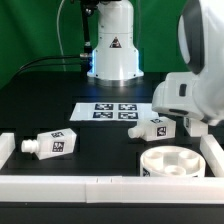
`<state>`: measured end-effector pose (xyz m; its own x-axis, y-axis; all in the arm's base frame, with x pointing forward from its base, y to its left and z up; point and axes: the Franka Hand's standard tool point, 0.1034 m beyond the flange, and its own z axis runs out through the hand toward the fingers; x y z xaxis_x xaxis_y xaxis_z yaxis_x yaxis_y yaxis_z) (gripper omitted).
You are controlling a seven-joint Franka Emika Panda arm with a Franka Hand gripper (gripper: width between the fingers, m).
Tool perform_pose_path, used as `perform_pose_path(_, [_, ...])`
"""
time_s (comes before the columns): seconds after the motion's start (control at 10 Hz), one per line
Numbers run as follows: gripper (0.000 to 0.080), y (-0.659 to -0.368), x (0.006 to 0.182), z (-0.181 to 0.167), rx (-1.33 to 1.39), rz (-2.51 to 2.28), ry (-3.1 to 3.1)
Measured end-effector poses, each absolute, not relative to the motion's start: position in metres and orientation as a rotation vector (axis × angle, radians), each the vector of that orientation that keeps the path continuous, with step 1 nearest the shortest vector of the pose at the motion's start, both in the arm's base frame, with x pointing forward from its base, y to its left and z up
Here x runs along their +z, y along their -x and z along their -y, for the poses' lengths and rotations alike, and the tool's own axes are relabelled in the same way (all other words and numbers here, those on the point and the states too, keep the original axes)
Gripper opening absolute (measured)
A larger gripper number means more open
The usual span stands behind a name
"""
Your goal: Assemble stool
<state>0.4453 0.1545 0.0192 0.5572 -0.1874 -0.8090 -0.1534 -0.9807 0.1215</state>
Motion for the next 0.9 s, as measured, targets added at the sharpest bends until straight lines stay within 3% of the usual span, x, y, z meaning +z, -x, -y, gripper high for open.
perform_pose_path(0.4, [0.0649, -0.438, 0.008, -0.151, -1.466, 0.325, -2.711])
perform_pose_path(0.6, [0.0365, -0.437, 0.008, -0.151, -1.467, 0.325, -2.71])
perform_pose_path(0.8, [0.0343, -0.439, 0.012, -0.151, -1.457, 0.315, -2.715])
perform_pose_path(0.9, [0.0342, -0.445, 0.027, -0.151, -1.431, 0.305, -2.733])
